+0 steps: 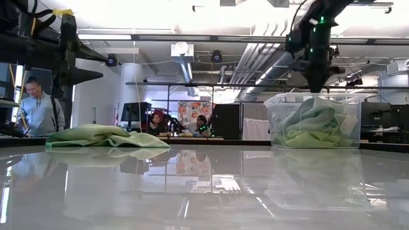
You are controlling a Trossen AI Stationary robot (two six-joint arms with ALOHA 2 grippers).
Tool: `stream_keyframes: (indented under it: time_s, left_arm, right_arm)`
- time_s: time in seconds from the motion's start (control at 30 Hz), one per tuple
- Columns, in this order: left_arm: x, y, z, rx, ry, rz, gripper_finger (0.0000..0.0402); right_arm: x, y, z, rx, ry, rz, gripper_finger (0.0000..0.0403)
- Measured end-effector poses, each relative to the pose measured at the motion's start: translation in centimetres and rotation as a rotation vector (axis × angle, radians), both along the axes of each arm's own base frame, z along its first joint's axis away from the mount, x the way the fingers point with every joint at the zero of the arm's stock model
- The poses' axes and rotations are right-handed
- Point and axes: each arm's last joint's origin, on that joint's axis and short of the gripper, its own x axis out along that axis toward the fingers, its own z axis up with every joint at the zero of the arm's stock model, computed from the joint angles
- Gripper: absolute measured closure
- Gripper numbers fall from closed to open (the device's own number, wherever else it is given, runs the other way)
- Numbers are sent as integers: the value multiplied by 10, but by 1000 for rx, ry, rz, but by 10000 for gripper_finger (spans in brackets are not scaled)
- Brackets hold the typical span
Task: Sort towels by color in basket
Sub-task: Put the bottom light green towel into the top transparent bin, then put the light green towel in the top transparent bin
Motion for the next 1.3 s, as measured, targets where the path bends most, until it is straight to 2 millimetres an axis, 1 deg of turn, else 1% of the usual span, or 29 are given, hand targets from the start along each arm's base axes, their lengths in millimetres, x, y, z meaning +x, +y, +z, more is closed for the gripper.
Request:
stream_keyframes:
  time_s: [0.17, 0.27, 0.33, 0.4, 0.5, 0.6, 0.7, 0.8, 0.9, 1.0, 1.1, 1.2, 1.3]
  left_arm:
    - [0, 0, 0, -20, -19, -1, 207]
    - [0, 0, 0, -54, -52, -3, 207]
    - [0, 0, 0, -92, -87, -4, 207]
    - [0, 0, 0, -142, -135, -7, 207]
    - [0, 0, 1, -197, -196, -10, 207]
    - [0, 0, 3, -209, -231, -14, 207]
    - [0, 0, 8, -210, -279, -36, 207]
    - [0, -1, 12, -166, -280, -74, 207]
    - [-1, -2, 21, -115, -256, -125, 207]
    - [-3, -3, 30, -63, -205, -163, 207]
    - [-6, -4, 39, -33, -135, -178, 207]
    - [-10, -3, 43, -15, -27, -176, 207]
    - [-14, -3, 46, -13, 49, -175, 207]
  right_arm:
    - [4, 2, 42, -110, -82, -11, 386]
    - [11, 6, 69, -182, -189, 11, 386]
    - [19, 8, 83, -230, -272, 49, 386]
    - [30, 11, 96, -280, -370, 92, 386]
    - [52, 16, 108, -344, -521, 200, 386]
    - [79, 25, 114, -406, -628, 310, 386]
    - [112, 33, 113, -455, -693, 422, 386]
    - [149, 40, 101, -479, -736, 526, 385]
    - [191, 48, 78, -461, -767, 595, 371]
    - [231, 59, 47, -431, -778, 666, 342]
    - [266, 70, 14, -418, -782, 732, 302]
    - [295, 79, -25, -394, -758, 772, 261]
    - [315, 87, -62, -387, -722, 796, 225]
